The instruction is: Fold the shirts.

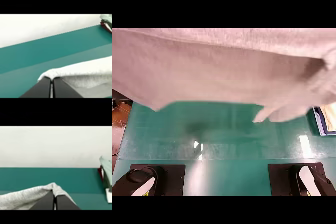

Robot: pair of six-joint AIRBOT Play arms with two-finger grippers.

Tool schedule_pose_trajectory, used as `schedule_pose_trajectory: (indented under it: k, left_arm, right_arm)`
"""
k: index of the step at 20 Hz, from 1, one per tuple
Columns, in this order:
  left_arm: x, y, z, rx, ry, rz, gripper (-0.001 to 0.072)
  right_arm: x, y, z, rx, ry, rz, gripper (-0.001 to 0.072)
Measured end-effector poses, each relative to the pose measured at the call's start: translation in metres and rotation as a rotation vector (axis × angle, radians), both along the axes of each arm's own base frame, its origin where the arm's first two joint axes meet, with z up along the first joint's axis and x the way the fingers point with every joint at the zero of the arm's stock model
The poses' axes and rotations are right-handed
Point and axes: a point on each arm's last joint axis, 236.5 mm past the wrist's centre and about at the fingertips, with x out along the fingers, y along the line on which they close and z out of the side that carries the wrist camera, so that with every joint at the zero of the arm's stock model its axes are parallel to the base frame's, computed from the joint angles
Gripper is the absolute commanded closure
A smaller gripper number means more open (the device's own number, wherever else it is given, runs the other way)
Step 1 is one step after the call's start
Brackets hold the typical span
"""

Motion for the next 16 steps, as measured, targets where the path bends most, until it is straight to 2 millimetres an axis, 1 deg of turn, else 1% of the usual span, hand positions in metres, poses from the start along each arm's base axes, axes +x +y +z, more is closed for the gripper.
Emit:
schedule_pose_trajectory:
  k: [1,2,3,4,5,6,8,10,11,12,13,14,15,16]
  left_arm:
    - [0.010,0.000,-0.015,0.015,0.045,0.013,0.0685]
    - [0.024,0.000,-0.038,0.037,0.106,0.027,0.0686]
    - [0.040,-0.002,-0.062,0.059,0.168,0.036,0.0686]
    - [0.058,-0.006,-0.091,0.082,0.240,0.042,0.0685]
    - [0.076,-0.010,-0.122,0.105,0.310,0.044,0.0685]
    - [0.094,-0.015,-0.158,0.130,0.390,0.044,0.0685]
    - [0.125,-0.024,-0.227,0.174,0.528,0.043,0.0686]
    - [0.152,-0.031,-0.288,0.208,0.638,0.041,0.0685]
    - [0.167,-0.035,-0.313,0.218,0.671,0.041,0.0685]
    - [0.179,-0.039,-0.334,0.226,0.698,0.040,0.0685]
    - [0.191,-0.042,-0.354,0.230,0.717,0.041,0.0684]
    - [0.201,-0.046,-0.370,0.228,0.726,0.044,0.0682]
    - [0.210,-0.048,-0.384,0.227,0.737,0.047,0.0519]
    - [0.217,-0.049,-0.395,0.222,0.743,0.053,0.0301]
  right_arm:
    - [0.004,-0.003,-0.002,0.013,0.025,0.002,0.0702]
    - [0.011,-0.006,-0.007,0.034,0.058,0.014,0.0701]
    - [0.020,-0.007,-0.018,0.061,0.106,0.039,0.0701]
    - [0.034,-0.007,-0.033,0.094,0.170,0.075,0.0701]
    - [0.049,-0.006,-0.055,0.131,0.248,0.116,0.0701]
    - [0.065,-0.004,-0.079,0.164,0.330,0.155,0.0701]
    - [0.100,0.001,-0.143,0.208,0.526,0.208,0.0701]
    - [0.130,0.015,-0.208,0.225,0.699,0.252,0.0700]
    - [0.146,0.019,-0.243,0.222,0.775,0.248,0.0700]
    - [0.158,0.025,-0.271,0.217,0.827,0.247,0.0699]
    - [0.172,0.034,-0.296,0.219,0.863,0.257,0.0699]
    - [0.182,0.042,-0.319,0.216,0.893,0.262,0.0699]
    - [0.194,0.047,-0.340,0.209,0.912,0.256,0.0698]
    - [0.204,0.051,-0.355,0.208,0.916,0.252,0.0681]
